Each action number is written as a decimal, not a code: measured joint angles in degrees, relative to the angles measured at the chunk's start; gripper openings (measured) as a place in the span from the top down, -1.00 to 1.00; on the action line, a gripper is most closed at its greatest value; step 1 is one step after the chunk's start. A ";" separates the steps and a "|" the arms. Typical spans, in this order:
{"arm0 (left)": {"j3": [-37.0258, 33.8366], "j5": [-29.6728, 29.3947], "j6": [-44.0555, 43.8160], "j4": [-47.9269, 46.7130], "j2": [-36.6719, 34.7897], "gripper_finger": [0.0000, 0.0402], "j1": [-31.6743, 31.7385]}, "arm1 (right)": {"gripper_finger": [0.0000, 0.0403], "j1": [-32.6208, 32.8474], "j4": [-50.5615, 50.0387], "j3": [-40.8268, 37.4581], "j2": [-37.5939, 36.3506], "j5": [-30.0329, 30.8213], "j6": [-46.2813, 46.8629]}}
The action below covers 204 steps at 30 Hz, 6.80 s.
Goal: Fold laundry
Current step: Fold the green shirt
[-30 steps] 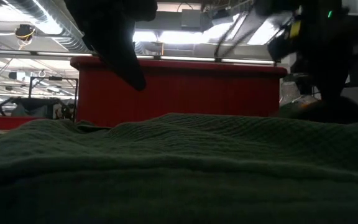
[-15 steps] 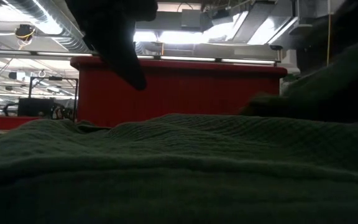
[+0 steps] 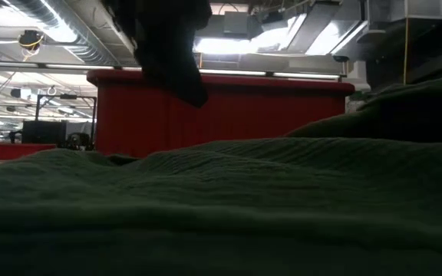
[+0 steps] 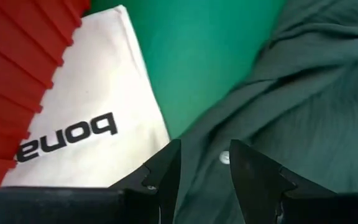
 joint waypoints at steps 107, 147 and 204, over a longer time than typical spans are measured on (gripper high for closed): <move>0.02 6.25 9.37 -2.51 5.46 0.23 -9.52 | 0.99 1.31 -0.84 -0.04 0.04 3.32 0.59; 0.02 8.89 16.92 -2.83 7.77 0.99 -6.36 | 0.99 1.29 -0.77 -0.04 0.04 4.43 0.59; 0.02 0.09 1.47 -12.83 -3.06 0.13 -6.16 | 0.99 -9.59 -19.80 0.00 -7.19 25.28 6.18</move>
